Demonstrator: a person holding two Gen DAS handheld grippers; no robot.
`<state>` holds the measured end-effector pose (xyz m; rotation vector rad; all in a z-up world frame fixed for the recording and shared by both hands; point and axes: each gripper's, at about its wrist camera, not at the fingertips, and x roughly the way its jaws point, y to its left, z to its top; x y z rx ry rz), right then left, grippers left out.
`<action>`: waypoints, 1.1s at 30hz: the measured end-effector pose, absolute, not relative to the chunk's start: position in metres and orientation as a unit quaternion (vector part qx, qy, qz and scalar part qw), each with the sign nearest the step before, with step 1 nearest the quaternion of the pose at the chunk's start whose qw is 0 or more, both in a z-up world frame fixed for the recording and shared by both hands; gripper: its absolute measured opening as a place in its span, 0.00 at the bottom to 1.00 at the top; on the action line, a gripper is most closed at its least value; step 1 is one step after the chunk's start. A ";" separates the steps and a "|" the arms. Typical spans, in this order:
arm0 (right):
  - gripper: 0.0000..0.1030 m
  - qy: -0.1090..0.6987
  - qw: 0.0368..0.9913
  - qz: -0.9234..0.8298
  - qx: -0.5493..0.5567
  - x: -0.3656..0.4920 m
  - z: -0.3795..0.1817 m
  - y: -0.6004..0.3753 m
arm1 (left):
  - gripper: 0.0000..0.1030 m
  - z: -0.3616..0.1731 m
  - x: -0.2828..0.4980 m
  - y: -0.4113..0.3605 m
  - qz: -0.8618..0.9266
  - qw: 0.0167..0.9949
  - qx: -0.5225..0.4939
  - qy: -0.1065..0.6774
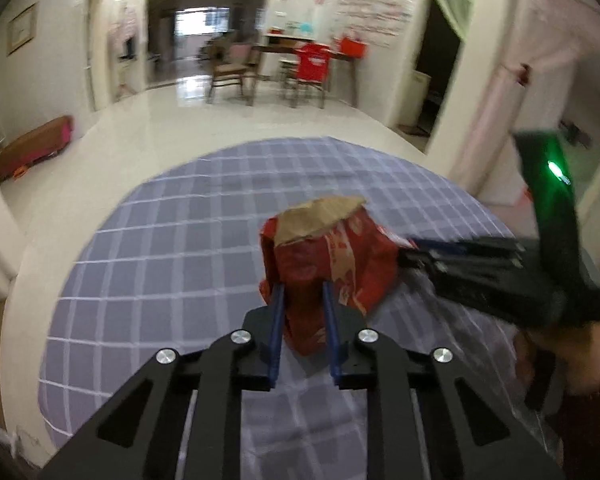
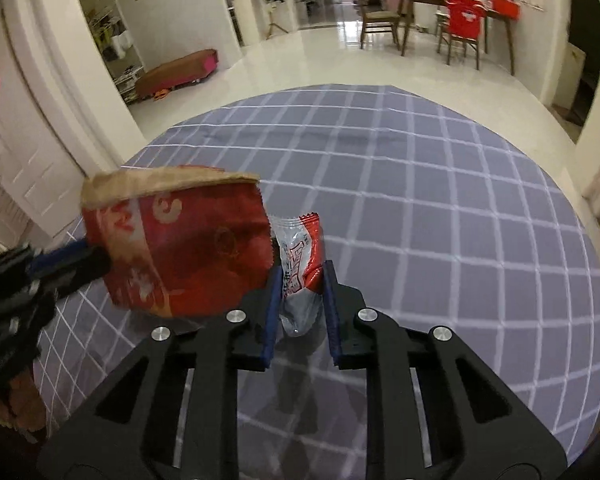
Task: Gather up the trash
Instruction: 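Grasp the red-brown paper bag with the left tool while the right grasps the red-white wrapper, then lift and carry the paper bag and wrapper over to the bucket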
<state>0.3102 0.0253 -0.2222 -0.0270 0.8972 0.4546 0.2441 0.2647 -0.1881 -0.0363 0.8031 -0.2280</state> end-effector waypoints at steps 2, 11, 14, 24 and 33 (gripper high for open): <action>0.20 0.431 0.877 0.214 -0.006 0.303 -0.223 0.010 | 0.18 -0.190 0.236 0.248 -0.125 0.910 0.007 0.395; 0.19 0.410 0.897 0.164 0.004 0.259 -0.217 -0.043 | 0.30 -0.201 0.218 0.201 -0.134 0.903 0.007 0.408; 0.19 0.405 0.903 0.144 0.022 0.246 -0.215 -0.063 | 0.05 -0.207 0.218 0.188 -0.120 0.901 0.005 0.416; 0.19 0.401 0.899 0.163 0.070 0.209 -0.208 -0.102 | 0.53 -0.195 0.189 0.196 -0.110 0.913 -0.073 0.385; 0.20 0.409 0.891 0.181 0.073 0.211 -0.215 -0.092 | 0.63 -0.209 0.233 0.200 -0.103 0.902 -0.112 0.404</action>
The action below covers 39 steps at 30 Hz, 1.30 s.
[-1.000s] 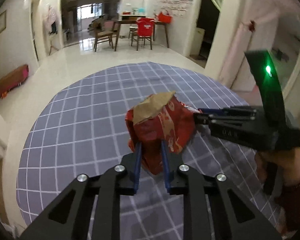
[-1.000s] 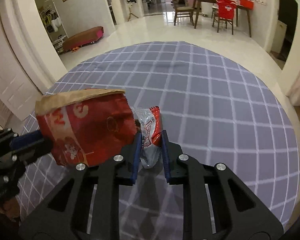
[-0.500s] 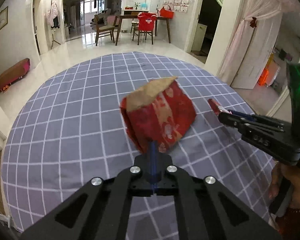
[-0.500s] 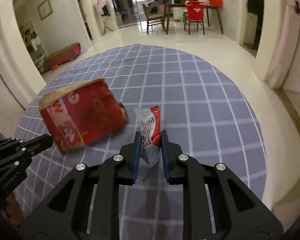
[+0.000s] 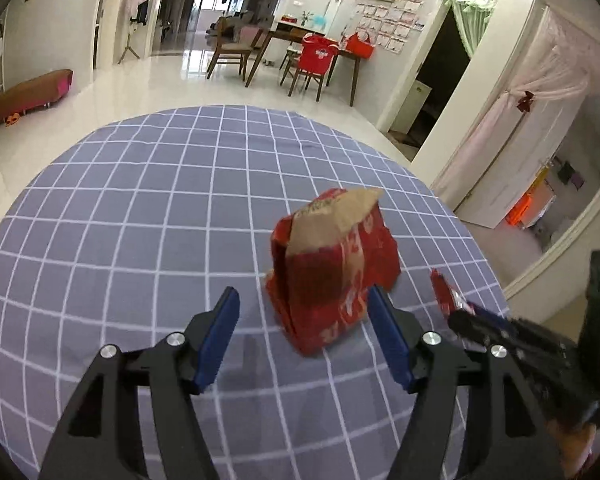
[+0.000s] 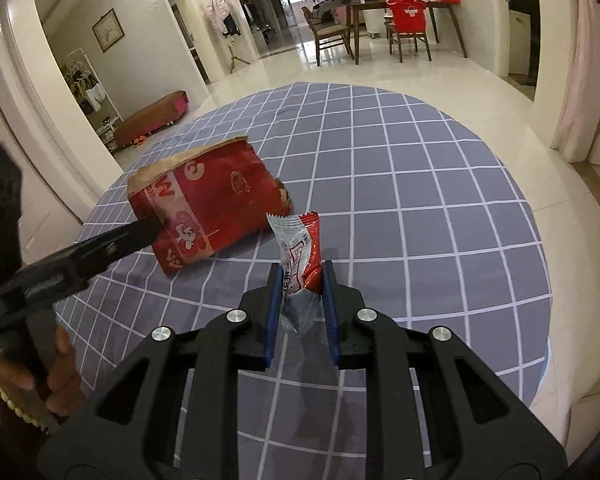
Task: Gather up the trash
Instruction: 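Lift and carry the paper bag and wrapper over to the bucket, then open the right tool then the left tool above the bucket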
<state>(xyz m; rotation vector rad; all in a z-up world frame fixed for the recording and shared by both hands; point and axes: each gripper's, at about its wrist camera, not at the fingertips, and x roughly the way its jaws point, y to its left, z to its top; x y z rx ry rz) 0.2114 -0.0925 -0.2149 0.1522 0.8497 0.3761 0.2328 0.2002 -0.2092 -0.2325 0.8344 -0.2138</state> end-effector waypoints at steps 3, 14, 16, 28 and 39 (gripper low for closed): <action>0.19 0.410 0.890 0.182 0.076 0.213 -0.216 -0.087 | 0.56 -0.207 0.245 0.182 -0.103 0.906 -0.085 0.402; 0.19 0.373 0.903 0.169 0.129 0.192 -0.203 -0.138 | 0.19 -0.171 0.228 0.104 -0.116 0.929 -0.041 0.348; 0.19 0.361 0.907 0.163 0.145 0.183 -0.198 -0.161 | 0.19 -0.160 0.220 0.079 -0.124 0.933 -0.034 0.335; 0.19 0.289 0.930 0.055 0.219 0.111 -0.192 -0.322 | 0.19 -0.161 0.195 -0.111 -0.228 0.910 0.053 0.343; 0.31 0.309 0.903 -0.009 0.298 0.105 -0.261 -0.438 | 0.19 -0.217 0.207 -0.229 -0.279 0.873 0.097 0.388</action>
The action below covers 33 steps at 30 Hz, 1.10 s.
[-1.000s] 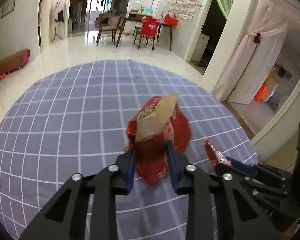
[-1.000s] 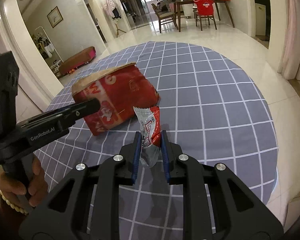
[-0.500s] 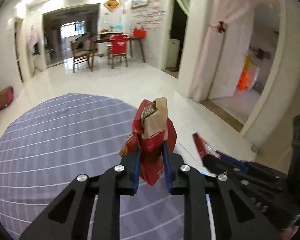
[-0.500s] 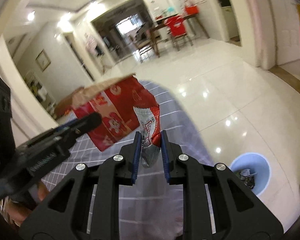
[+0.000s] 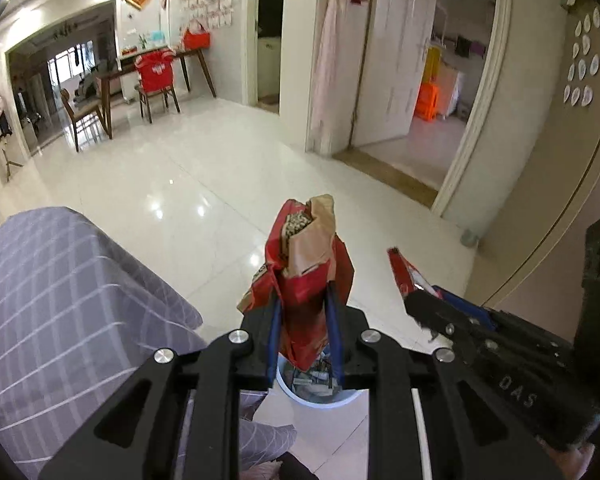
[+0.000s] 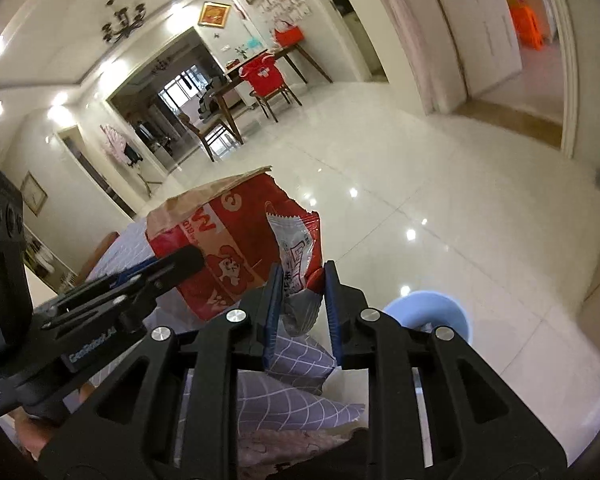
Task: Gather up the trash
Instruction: 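Open the right tool then the left tool above the bucket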
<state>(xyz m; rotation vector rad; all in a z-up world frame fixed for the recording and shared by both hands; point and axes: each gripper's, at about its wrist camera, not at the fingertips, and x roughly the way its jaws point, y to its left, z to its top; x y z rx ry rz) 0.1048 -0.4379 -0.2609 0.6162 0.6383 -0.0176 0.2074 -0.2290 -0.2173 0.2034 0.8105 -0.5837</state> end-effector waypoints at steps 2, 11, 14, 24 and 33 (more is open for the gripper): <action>0.58 0.324 0.897 -0.031 0.298 0.112 -0.279 -0.453 | 0.19 -0.230 0.217 -0.237 -0.276 0.866 0.103 0.403; 0.59 0.347 0.881 -0.061 0.315 0.096 -0.310 -0.474 | 0.20 -0.270 0.228 -0.258 -0.275 0.844 0.118 0.446; 0.62 0.329 0.888 -0.081 0.312 0.090 -0.300 -0.472 | 0.20 -0.277 0.224 -0.262 -0.281 0.839 0.124 0.450; 0.67 0.276 0.905 -0.101 0.307 0.073 -0.277 -0.474 | 0.20 -0.272 0.217 -0.281 -0.297 0.838 0.125 0.441; 0.67 0.258 0.903 -0.105 0.326 0.059 -0.269 -0.479 | 0.64 -0.262 0.215 -0.291 -0.273 0.858 0.122 0.417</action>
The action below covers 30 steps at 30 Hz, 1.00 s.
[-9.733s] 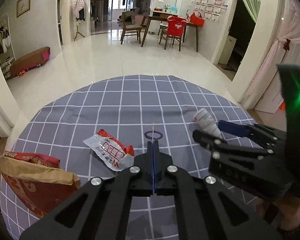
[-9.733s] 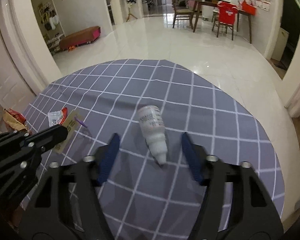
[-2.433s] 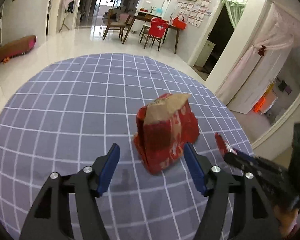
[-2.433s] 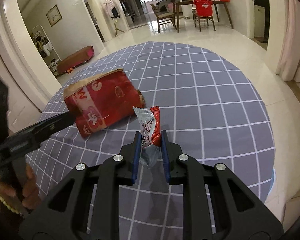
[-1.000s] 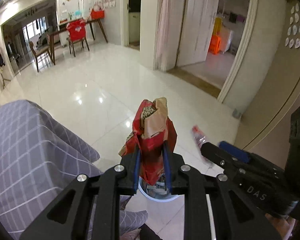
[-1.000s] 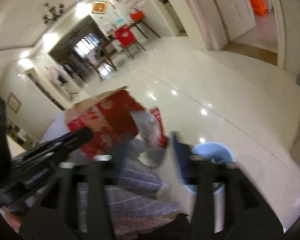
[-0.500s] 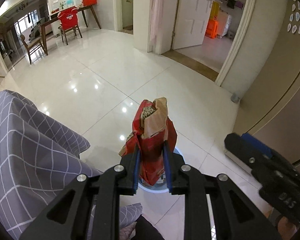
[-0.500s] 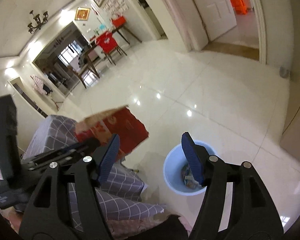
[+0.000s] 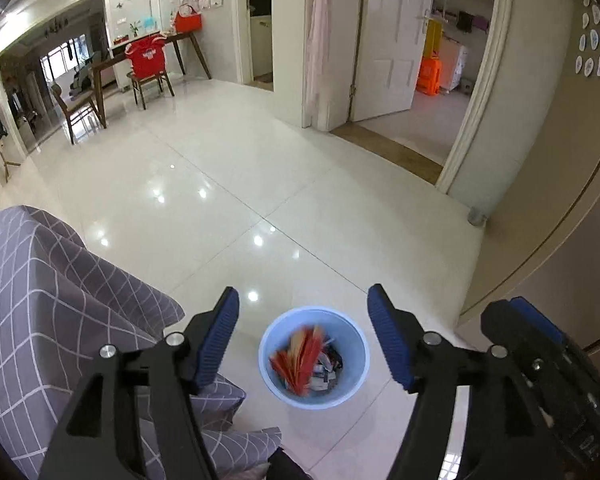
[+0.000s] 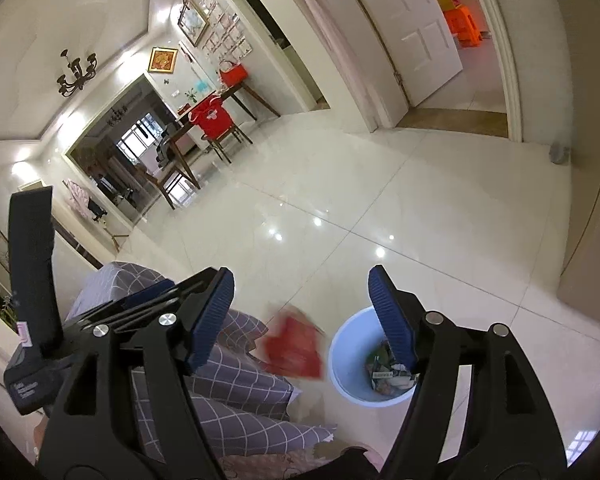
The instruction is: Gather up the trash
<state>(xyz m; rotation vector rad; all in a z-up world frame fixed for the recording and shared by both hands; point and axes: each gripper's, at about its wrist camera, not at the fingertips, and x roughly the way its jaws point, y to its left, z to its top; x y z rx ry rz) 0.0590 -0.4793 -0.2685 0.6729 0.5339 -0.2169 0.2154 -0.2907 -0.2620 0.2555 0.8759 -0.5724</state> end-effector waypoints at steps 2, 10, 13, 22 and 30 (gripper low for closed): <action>0.68 0.260 0.904 -0.107 0.321 0.055 -0.267 -0.478 | 0.64 -0.259 0.212 -0.287 -0.275 0.859 0.117 0.416; 0.68 0.264 0.911 -0.095 0.303 0.046 -0.255 -0.463 | 0.67 -0.244 0.194 -0.262 -0.267 0.862 0.121 0.414; 0.68 0.265 0.918 -0.081 0.283 0.044 -0.240 -0.450 | 0.72 -0.229 0.180 -0.243 -0.245 0.874 0.121 0.402; 0.78 0.226 0.946 -0.040 0.228 0.014 -0.163 -0.404 | 0.86 -0.133 0.113 -0.180 -0.172 0.925 0.132 0.312; 0.86 0.184 0.966 -0.017 0.179 -0.029 -0.105 -0.367 | 0.91 -0.074 0.060 -0.128 -0.120 0.948 0.126 0.266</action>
